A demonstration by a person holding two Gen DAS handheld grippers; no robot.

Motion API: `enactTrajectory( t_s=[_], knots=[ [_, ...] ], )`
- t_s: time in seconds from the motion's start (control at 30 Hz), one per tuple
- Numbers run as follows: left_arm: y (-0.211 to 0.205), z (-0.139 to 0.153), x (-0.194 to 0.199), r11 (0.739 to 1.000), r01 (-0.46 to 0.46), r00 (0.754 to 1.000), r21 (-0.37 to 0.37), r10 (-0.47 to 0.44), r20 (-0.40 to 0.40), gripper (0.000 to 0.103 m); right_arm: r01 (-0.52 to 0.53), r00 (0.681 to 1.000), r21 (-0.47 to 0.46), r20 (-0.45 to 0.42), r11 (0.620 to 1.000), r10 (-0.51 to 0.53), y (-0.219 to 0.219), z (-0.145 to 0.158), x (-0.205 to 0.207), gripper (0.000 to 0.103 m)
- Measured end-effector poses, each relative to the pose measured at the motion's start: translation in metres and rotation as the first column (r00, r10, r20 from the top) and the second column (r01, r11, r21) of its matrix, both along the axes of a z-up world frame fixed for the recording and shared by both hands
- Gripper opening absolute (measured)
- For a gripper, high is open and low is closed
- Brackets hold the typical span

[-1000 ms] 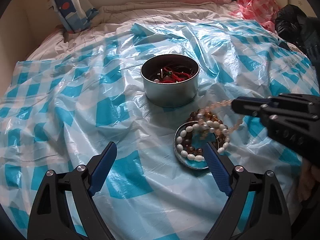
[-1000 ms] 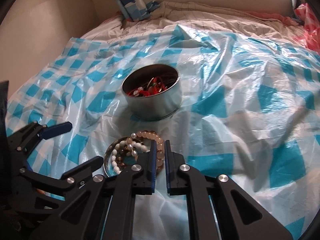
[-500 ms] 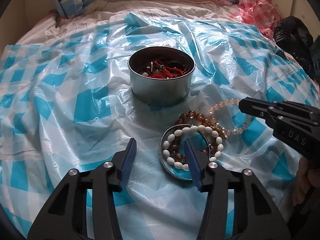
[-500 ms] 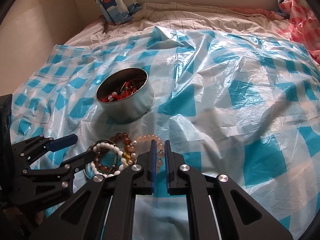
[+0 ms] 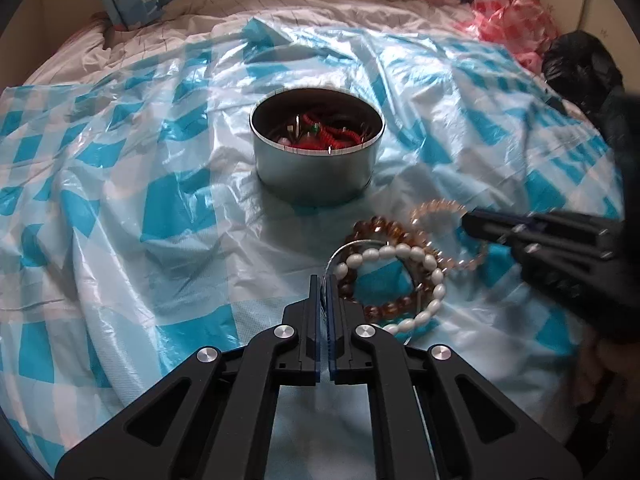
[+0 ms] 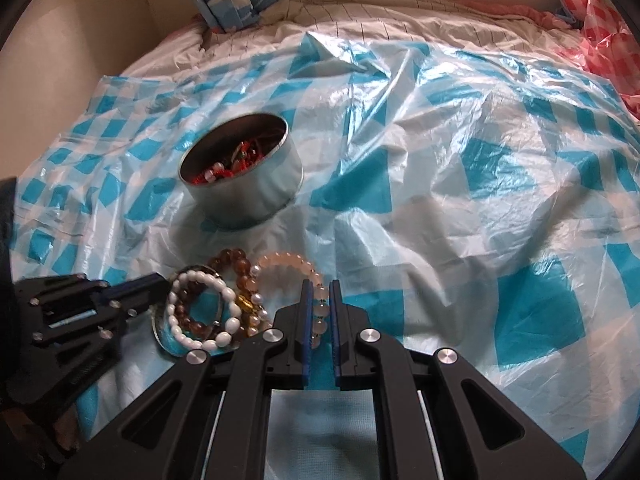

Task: Organize jewelry
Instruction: 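Grasp the pink bead bracelet with the right tool while the left tool grasps the silver bangle, then carry both bracelets over the steel tin and open both tools to drop them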

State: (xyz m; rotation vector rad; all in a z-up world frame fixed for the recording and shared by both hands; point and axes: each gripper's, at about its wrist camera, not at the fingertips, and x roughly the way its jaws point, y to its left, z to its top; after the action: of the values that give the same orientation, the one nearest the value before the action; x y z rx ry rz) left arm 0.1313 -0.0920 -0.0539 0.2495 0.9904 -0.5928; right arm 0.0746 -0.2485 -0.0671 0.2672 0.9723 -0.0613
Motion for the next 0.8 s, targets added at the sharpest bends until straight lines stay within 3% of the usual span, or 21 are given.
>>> enactTrajectory(
  t_s=[0.1, 0.33, 0.5, 0.67, 0.8],
  knots=[
    [0.008, 0.014, 0.001, 0.999, 0.001, 1.0, -0.054, -0.001, 0.001, 0.002, -0.001, 1.0, -0.013, -0.012, 1.0, 0.001, 0.001, -0.003, 0.001, 0.033],
    [0.022, 0.025, 0.005, 0.99, 0.002, 0.999, -0.143, -0.007, -0.033, 0.002, -0.026, 0.999, -0.061, -0.04, 0.998, 0.023, 0.008, -0.01, 0.005, 0.034],
    [0.039, 0.038, 0.009, 0.951, 0.005, 0.995, -0.31, -0.036, -0.094, 0.0, -0.031, 0.999, -0.065, -0.043, 0.997, 0.029, 0.009, -0.011, 0.005, 0.033],
    [0.042, 0.036, 0.012, 0.966, -0.02, 0.997, -0.259, -0.001, -0.079, 0.0, -0.039, 0.998, -0.062, -0.046, 0.997, 0.036, 0.01, -0.011, 0.007, 0.026],
    [0.027, 0.023, 0.008, 0.981, 0.011, 0.995, -0.196, -0.03, -0.094, 0.0, -0.037, 0.998, -0.061, -0.047, 0.997, 0.034, 0.01, -0.012, 0.007, 0.024]
  ],
)
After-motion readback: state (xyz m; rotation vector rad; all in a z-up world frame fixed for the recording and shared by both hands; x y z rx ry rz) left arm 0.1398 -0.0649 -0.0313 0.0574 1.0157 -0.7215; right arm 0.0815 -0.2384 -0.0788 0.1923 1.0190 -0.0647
